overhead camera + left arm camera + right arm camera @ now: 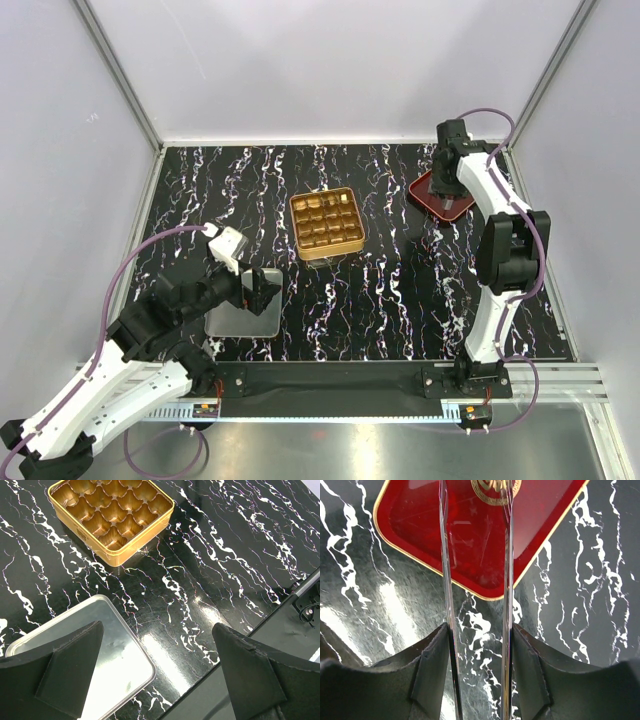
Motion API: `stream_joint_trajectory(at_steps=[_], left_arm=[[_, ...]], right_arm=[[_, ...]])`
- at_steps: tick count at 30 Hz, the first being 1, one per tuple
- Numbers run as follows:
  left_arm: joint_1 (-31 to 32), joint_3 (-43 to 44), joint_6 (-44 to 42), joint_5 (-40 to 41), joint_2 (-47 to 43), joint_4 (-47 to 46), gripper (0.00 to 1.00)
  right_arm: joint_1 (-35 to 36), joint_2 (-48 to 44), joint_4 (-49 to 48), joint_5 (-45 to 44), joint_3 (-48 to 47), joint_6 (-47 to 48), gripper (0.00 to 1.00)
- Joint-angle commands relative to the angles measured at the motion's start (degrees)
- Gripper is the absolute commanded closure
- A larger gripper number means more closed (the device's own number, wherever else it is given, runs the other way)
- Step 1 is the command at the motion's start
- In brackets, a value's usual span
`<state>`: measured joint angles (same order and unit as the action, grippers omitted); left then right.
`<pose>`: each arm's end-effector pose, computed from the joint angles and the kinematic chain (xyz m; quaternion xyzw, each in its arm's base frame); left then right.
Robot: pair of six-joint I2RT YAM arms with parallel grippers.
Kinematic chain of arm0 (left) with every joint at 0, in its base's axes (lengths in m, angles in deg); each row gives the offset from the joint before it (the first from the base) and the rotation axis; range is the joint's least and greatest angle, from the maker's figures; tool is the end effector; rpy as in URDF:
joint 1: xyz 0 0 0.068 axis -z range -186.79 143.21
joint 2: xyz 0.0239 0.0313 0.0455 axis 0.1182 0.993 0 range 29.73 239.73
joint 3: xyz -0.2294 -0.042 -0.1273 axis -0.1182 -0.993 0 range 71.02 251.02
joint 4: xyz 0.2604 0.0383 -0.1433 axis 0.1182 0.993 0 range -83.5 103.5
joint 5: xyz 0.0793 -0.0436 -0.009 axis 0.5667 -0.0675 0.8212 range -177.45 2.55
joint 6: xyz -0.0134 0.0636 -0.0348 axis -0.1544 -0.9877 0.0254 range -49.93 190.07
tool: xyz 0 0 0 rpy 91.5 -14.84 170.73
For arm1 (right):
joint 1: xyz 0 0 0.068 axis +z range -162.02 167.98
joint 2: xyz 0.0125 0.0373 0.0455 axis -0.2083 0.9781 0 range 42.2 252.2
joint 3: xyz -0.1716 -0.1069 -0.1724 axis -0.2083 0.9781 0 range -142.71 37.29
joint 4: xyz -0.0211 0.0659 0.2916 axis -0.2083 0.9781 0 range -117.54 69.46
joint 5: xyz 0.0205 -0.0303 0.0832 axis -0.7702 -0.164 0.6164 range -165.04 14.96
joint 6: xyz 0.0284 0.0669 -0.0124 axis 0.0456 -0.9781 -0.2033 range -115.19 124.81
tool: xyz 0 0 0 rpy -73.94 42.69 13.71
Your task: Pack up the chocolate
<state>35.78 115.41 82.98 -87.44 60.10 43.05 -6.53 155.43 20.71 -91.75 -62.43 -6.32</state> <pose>0.1372 -0.1261 0.3186 0.2128 0.8040 -0.2583 0.4915 0.4752 0.0279 0.2238 0.0826 0.9566 -0.1046 0.2592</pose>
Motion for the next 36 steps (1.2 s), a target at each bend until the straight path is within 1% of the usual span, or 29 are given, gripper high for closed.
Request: stream_joint_trajectory(at_steps=[1,11,21,27,36], left_arm=[[0.1,0.0,-0.7,0.4,0.1,-1.8,0.01],[0.1,-0.1,-0.6,1.0,0.6,-1.8,0.01],[0.1,-0.1,-0.7,1.3,1.2,-1.8,0.01],[0.1,0.0,-0.7,1.3,1.2,-1.8,0.01],[0.1,-0.1,-0.7,1.0,0.8,-1.8,0.01]], right_arm=[[-1.2,0.1,-4.0,2.5,-0.6,0.5,0.43],[-2.8,5.7,-5.0,4.8,-3.0,0.6,0.43],[-2.9,7.7,-4.6,5.4,-5.3,0.9,0.46],[-2.9,7.5,-2.7,4.8,-6.6,1.2,0.51],[-2.9,3.7,0.7,3.4,-6.5,1.3,0.61]])
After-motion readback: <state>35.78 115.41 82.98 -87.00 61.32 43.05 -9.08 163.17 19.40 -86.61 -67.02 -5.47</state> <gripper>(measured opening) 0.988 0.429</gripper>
